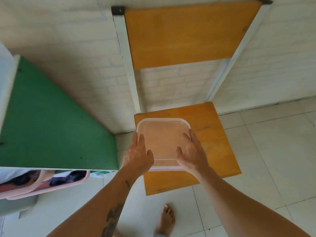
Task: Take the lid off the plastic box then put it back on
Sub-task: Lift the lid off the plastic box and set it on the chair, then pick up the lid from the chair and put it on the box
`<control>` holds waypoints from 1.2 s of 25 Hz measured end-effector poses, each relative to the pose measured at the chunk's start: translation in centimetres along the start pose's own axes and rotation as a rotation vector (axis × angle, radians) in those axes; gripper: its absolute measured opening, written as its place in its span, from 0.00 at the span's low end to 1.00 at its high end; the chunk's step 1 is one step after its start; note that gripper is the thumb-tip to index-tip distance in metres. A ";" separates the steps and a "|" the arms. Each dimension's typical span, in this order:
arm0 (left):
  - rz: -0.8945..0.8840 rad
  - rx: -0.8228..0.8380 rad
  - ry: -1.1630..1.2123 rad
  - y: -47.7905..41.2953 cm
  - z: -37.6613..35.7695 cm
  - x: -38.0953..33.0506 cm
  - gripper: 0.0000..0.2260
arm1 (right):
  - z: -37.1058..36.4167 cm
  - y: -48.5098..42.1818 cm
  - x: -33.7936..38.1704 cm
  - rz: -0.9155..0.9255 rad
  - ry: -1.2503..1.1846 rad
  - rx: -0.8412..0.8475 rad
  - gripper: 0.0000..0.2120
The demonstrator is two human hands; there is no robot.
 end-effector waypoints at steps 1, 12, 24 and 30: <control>0.002 0.015 -0.005 -0.7 -1.0 0.6 0.30 | -1.0 -0.5 -0.5 -0.004 0.014 0.009 0.30; 0.035 0.160 0.115 -2.7 -3.7 1.8 0.28 | -2.8 -1.9 -2.1 0.005 -0.002 0.113 0.28; -0.013 -0.242 0.254 7.7 12.4 -1.1 0.18 | 9.3 3.9 12.1 0.239 -0.240 0.103 0.28; -0.107 -0.488 0.341 16.1 23.4 -3.1 0.15 | 18.0 8.9 22.7 0.467 -0.307 0.035 0.28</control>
Point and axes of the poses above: each hand's wrist, its own y-axis away from the middle knuckle, its own z-axis out of the back of the hand, x = y × z, the point moved 5 cm from there along -y, towards the middle knuckle, and after that the axes turned 4 degrees about y, right-handed, at the moved point
